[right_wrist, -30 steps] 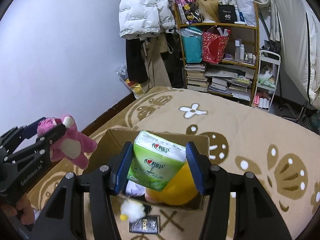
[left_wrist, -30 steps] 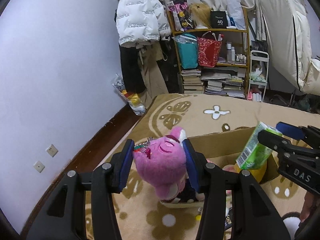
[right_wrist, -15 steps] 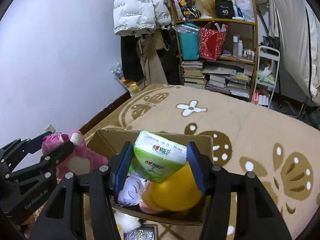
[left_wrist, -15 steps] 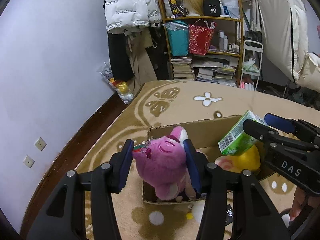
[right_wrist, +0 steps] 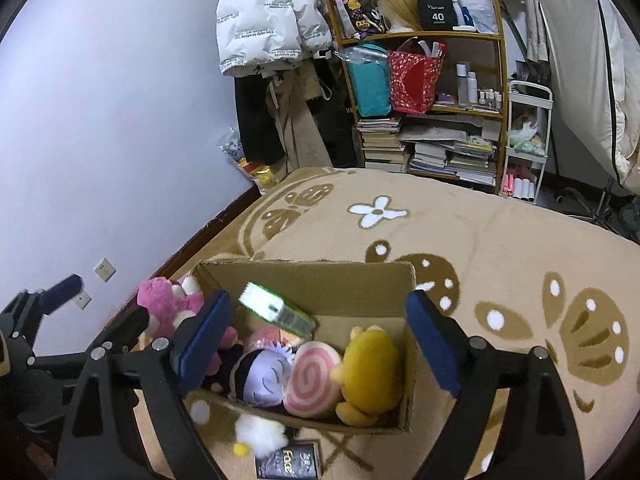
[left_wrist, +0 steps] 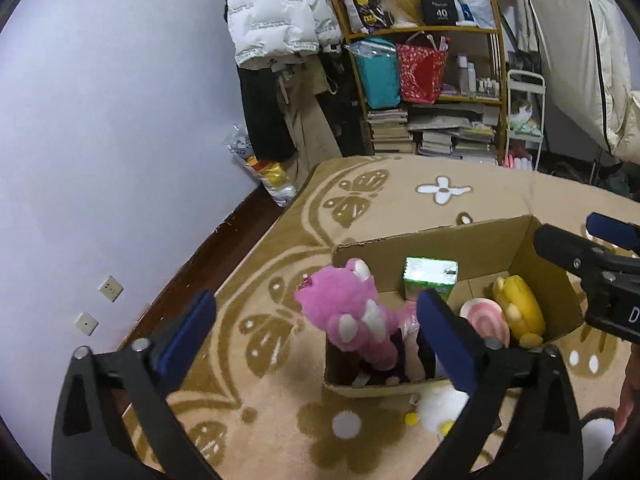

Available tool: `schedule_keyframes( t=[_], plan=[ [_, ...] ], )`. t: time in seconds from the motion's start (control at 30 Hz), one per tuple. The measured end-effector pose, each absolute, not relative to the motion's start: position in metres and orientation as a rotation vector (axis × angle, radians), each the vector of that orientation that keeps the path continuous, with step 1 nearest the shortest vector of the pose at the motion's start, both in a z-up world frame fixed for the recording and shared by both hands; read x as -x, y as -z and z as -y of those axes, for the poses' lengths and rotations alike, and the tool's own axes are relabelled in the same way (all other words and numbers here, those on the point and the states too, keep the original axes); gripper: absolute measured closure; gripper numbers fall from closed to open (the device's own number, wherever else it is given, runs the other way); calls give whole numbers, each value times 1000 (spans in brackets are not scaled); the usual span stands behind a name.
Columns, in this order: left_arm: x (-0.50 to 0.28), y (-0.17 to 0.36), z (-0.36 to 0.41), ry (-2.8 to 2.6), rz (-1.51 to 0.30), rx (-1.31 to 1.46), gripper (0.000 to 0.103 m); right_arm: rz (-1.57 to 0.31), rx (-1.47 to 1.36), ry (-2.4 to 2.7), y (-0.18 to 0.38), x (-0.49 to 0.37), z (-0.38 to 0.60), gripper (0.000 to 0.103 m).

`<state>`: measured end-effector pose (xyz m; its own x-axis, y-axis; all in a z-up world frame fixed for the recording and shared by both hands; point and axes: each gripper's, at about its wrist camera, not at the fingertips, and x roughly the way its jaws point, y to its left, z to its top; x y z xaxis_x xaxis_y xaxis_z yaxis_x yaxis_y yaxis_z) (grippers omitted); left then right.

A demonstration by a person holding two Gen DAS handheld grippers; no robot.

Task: Organize soft objects
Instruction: 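Move both tools back toward the white pompom toy and black packet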

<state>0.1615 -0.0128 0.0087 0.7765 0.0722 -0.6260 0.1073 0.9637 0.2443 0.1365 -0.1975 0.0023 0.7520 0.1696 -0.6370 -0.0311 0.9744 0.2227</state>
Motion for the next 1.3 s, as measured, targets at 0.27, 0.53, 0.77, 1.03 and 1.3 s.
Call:
schedule_keyframes(
  t=[0.27,0.53,0.77,1.03,1.3],
  plan=[
    [-139,-20,-8,6,-703,-225,0,-711,-184,-106,-11,-112,200,0],
    [-112,-24,-24,0,-709,-181,0,-716,-171,-91,-13,-86,201,0],
    [-105,-13,-30,-11,-729,-154,0,-726,-175,-89,-4,-72,199,0],
    [-109,10,-30,13,-798,-137,0,-764,-173,-101,20,-64,195,0],
    [-115,31,-21,39,-860,-146,0,-779,-173,-122,44,-61,187,0]
  ],
)
